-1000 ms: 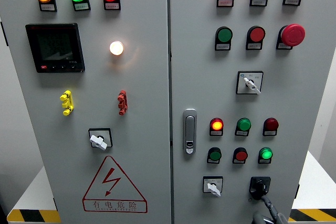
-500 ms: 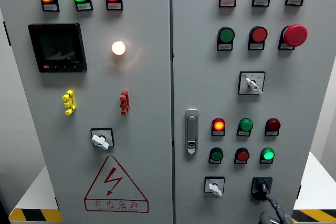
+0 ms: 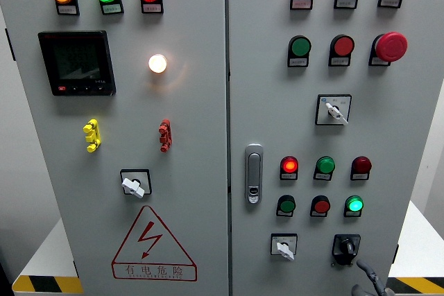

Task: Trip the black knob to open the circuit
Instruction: 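Release the knob and lower the right hand away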

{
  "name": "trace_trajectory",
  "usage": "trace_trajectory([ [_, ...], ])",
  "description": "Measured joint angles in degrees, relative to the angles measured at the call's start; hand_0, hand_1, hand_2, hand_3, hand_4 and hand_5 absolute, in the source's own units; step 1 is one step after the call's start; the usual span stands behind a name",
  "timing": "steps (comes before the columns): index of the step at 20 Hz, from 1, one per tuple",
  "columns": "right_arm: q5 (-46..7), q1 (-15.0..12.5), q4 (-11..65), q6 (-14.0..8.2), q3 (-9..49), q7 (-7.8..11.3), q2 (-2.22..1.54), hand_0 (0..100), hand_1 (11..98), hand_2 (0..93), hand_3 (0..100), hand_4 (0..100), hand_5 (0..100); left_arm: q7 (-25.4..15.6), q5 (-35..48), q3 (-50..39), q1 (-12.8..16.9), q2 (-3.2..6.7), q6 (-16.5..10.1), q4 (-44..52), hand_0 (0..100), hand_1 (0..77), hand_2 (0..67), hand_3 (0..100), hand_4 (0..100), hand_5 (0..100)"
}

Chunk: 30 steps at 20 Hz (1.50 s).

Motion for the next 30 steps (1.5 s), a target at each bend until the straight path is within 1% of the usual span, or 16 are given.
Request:
trace_trajectory([
  [1,-0.1,-0.56,0.46,0.0,0.0,0.0,0.2,98,41.4,3.6,82,77,100,0.0,0.0,0.0,0.0,0.0,0.0,0.0,0,0.0,19.5,26,10,9],
  [2,-0.35,-1.12,1.02,-0.01,-0.05,0.0,0.33,98,40.2,4.3,76,68,100,0.0,0.0,0.0,0.0,0.0,0.0,0.0,0,0.0,19.5,26,10,9],
  [3,-0.55,-1.56,1.58,0.0,-0.14,0.0,0.39,98,39.3,4.9,66,56,84,0.0,0.0,0.0,0.0,0.0,0.0,0.0,0,0.0,19.5,26,10,9],
  [4,-0.68,-1.87,2.11,0.0,-0.21,0.0,0.41,99,38.1,5.2,55,44,72,0.0,0.0,0.0,0.0,0.0,0.0,0.0,0,0.0,19.5,26,10,9],
  [5,-0.79,-2.2,2.61,0.0,-0.26,0.0,0.44,99,37.0,5.3,54,43,70,0.0,0.0,0.0,0.0,0.0,0.0,0.0,0,0.0,19.5,26,10,9],
  [6,-0.84,-2.68,3.09,0.0,-0.37,0.0,0.48,100,33.3,5.3,47,36,63,0.0,0.0,0.0,0.0,0.0,0.0,0.0,0,0.0,19.5,26,10,9],
  [7,-0.91,-3.2,3.63,0.0,-0.46,0.0,0.5,99,31.9,4.7,41,30,56,0.0,0.0,0.0,0.0,0.0,0.0,0.0,0,0.0,19.5,26,10,9],
  [8,-1.02,-3.72,4.16,0.0,-0.51,0.0,0.49,98,31.9,4.3,38,28,53,0.0,0.0,0.0,0.0,0.0,0.0,0.0,0,0.0,19.5,26,10,9],
  [10,-1.17,-4.72,5.42,0.0,-0.55,0.0,0.24,95,32.6,2.5,32,22,48,0.0,0.0,0.0,0.0,0.0,0.0,0.0,0,0.0,19.5,26,10,9],
  [12,-1.61,-5.58,6.47,0.0,-0.65,-0.1,0.07,93,33.4,1.2,29,20,45,0.0,0.0,0.0,0.0,0.0,0.0,0.0,0,0.0,19.5,26,10,9],
  [15,-3.31,-7.0,7.74,0.0,-0.64,-0.17,-0.11,90,36.3,1.9,27,19,43,0.0,0.0,0.0,0.0,0.0,0.0,0.0,0,0.0,19.5,26,10,9],
  [18,-3.75,-9.5,9.83,0.0,-0.47,-0.18,-0.17,89,38.0,2.1,27,19,41,0.01,0.0,0.0,0.0,0.0,0.0,0.0,0,0.0,19.5,26,10,9],
  [20,-3.9,-10.49,10.64,-0.01,-0.37,-0.15,-0.09,88,38.6,2.1,27,18,41,0.0,0.0,0.0,0.0,0.0,0.0,0.0,0,0.0,19.5,26,10,9],
  [24,-4.03,-11.32,10.94,-0.1,-0.07,-0.09,0.2,87,39.2,2.2,27,18,39,0.0,0.0,0.0,0.0,0.0,0.0,0.0,0,0.0,19.5,26,10,9],
  [27,-4.04,-12.14,10.96,-0.27,0.06,-0.08,0.27,87,39.6,2.3,26,18,39,0.0,0.0,0.0,0.0,0.0,0.0,0.0,0,0.0,19.5,26,10,9],
  [30,-4.05,-12.67,10.97,-0.35,0.07,-0.08,0.56,87,39.7,2.3,26,18,38,0.0,0.0,0.0,0.0,0.0,0.0,0.0,0,0.0,19.5,26,10,9],
])
